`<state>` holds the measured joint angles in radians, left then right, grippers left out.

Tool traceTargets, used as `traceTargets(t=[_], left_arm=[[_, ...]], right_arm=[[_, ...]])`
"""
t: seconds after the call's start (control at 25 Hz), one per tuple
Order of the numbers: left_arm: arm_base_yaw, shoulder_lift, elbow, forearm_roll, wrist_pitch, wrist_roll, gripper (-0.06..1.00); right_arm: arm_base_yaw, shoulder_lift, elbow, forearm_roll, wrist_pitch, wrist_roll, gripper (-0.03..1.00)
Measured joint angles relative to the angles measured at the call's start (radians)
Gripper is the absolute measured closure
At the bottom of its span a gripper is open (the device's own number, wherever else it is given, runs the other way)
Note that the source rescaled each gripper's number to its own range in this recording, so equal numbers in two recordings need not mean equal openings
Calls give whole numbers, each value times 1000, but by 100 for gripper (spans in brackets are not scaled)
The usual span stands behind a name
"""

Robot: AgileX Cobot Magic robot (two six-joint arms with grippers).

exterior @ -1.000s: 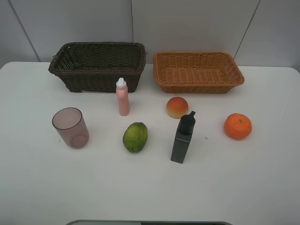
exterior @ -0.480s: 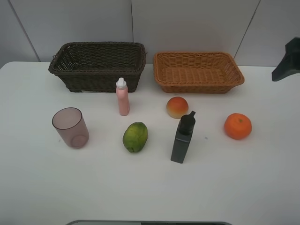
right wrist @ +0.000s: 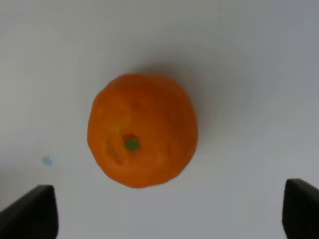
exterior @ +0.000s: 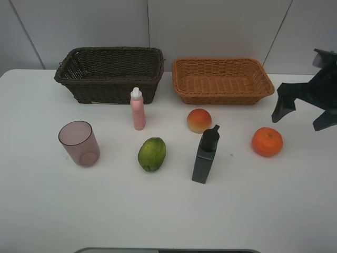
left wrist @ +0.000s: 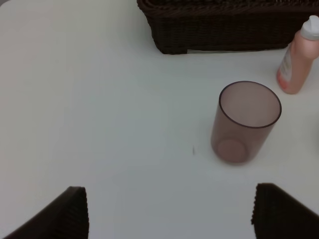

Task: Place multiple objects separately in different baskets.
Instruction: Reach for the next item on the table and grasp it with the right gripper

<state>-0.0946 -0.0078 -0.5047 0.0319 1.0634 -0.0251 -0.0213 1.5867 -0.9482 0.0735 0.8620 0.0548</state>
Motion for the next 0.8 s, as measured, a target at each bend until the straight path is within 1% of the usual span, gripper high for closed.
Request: traceTargets(t=[0.12, 0.28, 0.52, 0.8], left_arm=[[0, 0, 0, 0, 0, 0, 10], [0, 0, 0, 0, 0, 0, 10], [0, 0, 0, 0, 0, 0, 10], [0, 0, 0, 0, 0, 0, 10]], right_arm=[[4, 59, -1, -14, -63, 32, -3], [6, 107, -1, -56, -122, 108, -3], [39, 132, -2, -51, -175, 127, -3], [51, 199, -2, -42, -188, 167, -3]])
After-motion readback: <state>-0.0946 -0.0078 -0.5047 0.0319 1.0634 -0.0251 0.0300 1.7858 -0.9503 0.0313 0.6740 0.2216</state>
